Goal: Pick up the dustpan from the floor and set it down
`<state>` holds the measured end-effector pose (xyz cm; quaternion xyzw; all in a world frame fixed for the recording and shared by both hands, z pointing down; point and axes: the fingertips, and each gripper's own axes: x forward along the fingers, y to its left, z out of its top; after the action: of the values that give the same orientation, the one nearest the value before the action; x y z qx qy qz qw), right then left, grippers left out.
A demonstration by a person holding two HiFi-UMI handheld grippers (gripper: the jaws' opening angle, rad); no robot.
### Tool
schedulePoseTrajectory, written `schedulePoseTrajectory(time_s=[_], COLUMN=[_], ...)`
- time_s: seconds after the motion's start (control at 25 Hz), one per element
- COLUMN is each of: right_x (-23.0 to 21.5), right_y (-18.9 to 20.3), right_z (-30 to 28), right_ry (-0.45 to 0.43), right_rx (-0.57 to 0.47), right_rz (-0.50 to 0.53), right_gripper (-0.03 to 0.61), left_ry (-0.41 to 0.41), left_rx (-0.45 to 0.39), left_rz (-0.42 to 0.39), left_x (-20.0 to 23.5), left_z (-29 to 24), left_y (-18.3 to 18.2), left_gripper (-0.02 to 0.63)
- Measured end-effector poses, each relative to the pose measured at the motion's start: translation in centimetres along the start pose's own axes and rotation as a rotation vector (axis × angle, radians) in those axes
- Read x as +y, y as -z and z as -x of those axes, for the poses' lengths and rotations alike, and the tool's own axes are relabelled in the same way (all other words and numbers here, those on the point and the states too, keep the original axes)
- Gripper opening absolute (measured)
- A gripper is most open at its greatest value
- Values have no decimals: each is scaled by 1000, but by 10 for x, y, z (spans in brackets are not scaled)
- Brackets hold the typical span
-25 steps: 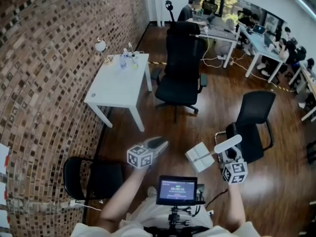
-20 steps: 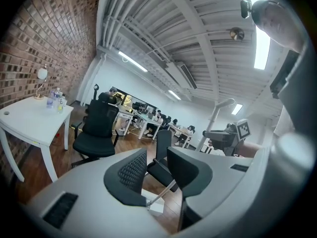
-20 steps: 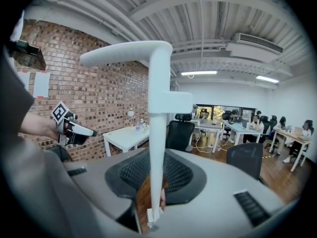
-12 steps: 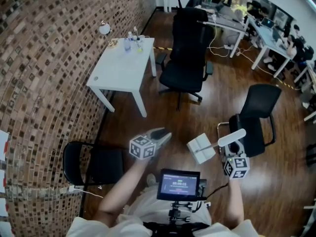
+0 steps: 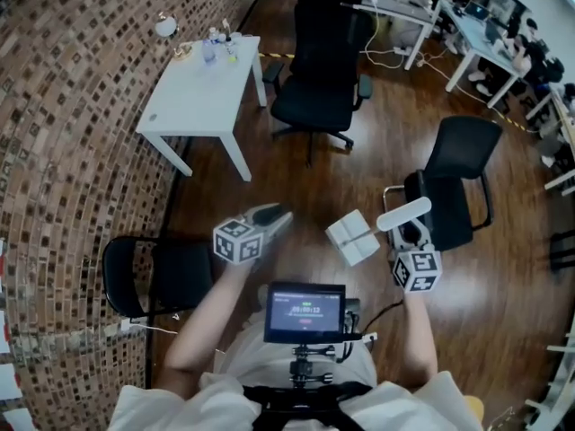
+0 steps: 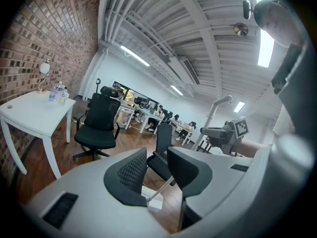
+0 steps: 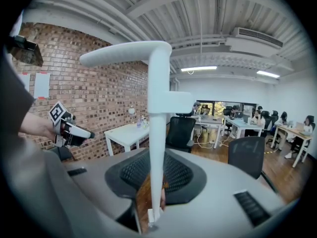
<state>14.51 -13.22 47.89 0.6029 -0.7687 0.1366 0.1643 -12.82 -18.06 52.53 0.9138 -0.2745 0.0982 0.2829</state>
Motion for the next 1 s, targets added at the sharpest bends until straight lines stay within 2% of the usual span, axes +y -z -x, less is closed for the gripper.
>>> schedulePoseTrajectory(time_s=[0.16, 0.44, 1.0], right_x=[3, -10, -15], right_y=[-9, 20, 62], right_z=[-15, -21, -59], right_ry=[-21, -26, -64], right_rx=[-6, 40, 81], right_rz=[11, -5, -2], right_gripper=[106, 106, 106], left_ry=[-17, -26, -55], left_rx=[11, 77, 136], left_rz=[-4, 27, 37], left_x=[10, 2, 2], left_z=[-3, -19, -32], left_y=[-3, 25, 44], left_gripper=[127, 129, 127])
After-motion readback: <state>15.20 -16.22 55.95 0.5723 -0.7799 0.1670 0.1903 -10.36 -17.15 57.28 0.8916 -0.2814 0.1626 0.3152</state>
